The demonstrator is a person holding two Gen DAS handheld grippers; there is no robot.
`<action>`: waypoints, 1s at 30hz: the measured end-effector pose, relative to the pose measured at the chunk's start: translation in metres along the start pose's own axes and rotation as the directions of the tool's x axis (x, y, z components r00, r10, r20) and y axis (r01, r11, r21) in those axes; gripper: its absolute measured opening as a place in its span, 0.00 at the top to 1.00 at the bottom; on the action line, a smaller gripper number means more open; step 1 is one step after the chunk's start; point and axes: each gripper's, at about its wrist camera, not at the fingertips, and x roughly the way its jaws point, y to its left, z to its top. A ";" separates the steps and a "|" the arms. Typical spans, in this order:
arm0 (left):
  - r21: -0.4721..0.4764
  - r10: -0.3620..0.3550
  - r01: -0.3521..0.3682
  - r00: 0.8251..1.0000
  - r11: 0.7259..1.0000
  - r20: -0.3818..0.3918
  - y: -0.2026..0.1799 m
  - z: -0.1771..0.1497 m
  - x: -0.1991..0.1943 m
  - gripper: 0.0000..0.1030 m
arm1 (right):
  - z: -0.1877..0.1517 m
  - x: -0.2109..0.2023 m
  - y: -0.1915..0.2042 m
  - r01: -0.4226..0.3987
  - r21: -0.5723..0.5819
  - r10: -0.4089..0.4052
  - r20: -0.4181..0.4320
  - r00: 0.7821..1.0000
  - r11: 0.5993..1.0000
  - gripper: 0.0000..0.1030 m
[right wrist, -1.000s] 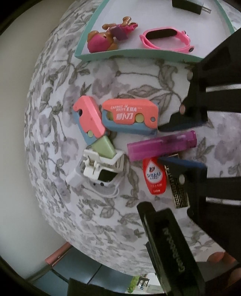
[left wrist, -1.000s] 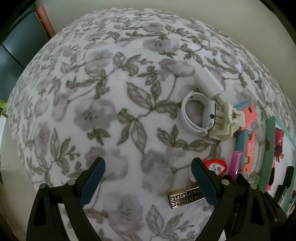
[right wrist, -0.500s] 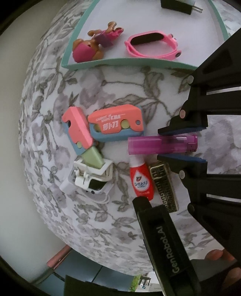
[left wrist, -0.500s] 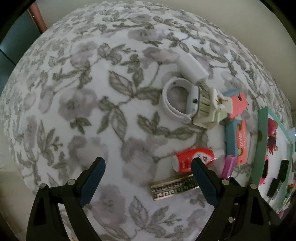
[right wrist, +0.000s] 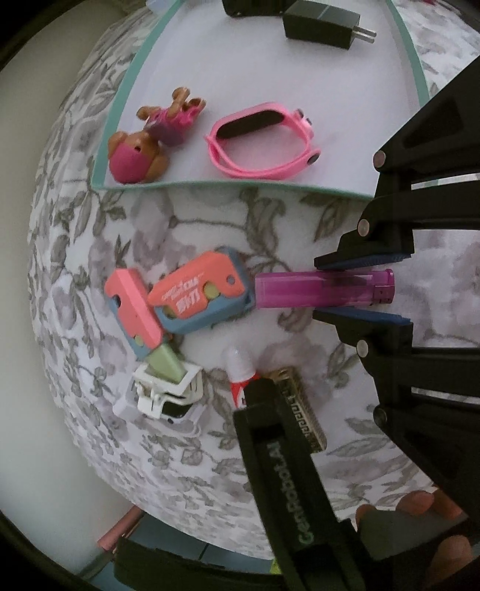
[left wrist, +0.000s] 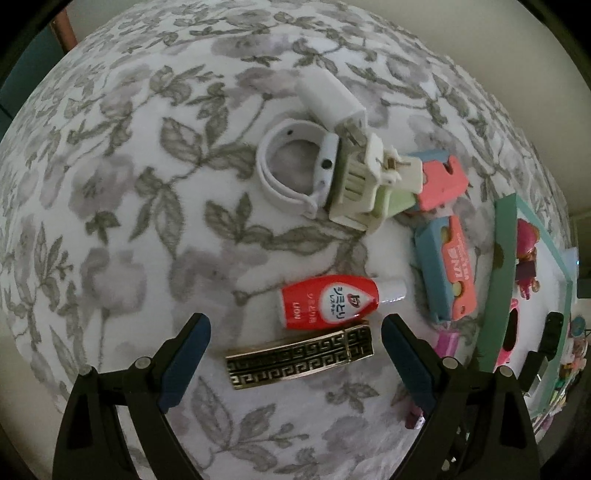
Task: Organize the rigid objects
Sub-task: 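Grasp the gold patterned bar with the left tool while the right tool holds the lighter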
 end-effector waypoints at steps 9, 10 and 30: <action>0.022 0.039 -0.039 0.999 0.999 -0.015 -0.004 -0.003 0.016 0.09 | -0.004 -0.005 -0.007 -0.008 0.008 0.008 -0.007 1.000 1.000 0.79; 0.018 0.038 -0.037 0.999 0.999 -0.018 -0.004 -0.005 0.017 0.09 | -0.005 -0.005 -0.008 -0.009 0.009 0.010 -0.008 1.000 1.000 0.79; 0.042 0.005 -0.004 1.000 0.999 -0.026 -0.003 -0.036 0.009 0.20 | -0.009 -0.003 -0.011 -0.015 0.021 0.015 -0.024 1.000 1.000 0.79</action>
